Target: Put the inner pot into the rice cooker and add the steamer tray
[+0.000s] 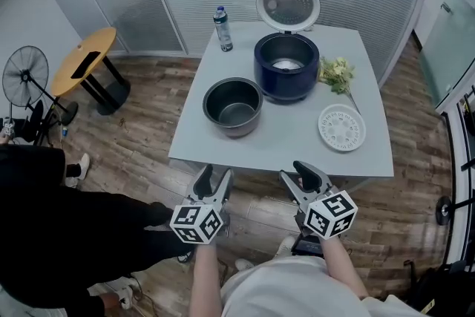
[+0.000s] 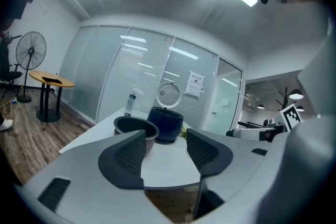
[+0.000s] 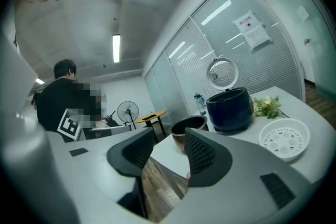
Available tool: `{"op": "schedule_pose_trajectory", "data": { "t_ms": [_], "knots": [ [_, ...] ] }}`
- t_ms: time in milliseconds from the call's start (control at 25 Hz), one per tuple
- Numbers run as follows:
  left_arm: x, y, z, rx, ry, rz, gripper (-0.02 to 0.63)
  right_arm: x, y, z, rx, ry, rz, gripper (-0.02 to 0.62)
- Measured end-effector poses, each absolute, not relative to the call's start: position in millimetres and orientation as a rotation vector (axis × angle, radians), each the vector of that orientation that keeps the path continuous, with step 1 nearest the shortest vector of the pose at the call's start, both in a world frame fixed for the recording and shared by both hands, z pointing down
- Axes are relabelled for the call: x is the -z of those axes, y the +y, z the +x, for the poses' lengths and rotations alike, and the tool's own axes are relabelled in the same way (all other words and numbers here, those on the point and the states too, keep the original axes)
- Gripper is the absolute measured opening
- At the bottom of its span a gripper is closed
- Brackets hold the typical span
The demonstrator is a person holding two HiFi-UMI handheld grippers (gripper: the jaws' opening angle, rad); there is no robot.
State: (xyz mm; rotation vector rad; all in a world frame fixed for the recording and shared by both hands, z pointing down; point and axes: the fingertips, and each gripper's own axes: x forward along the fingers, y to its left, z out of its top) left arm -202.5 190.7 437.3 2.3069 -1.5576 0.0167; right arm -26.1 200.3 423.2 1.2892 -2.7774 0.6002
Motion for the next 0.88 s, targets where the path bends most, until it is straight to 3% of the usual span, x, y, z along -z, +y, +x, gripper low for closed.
{"op": "schedule_pose_trajectory", "data": {
  "t_ms": [520,880],
  "knots": [
    [-455.5,164.7,-190.3,-0.131,-1.601,2.261,0.232,-449.6,163.4,-7.6,-0.693,-2.734,1.260,0.183],
    [-484.1,78.8,-233.4,-0.136,-1.606,2.214,0.230,-477.9,83.4,-29.8,-0.732,-2.648,1.290,0.184]
  ]
}}
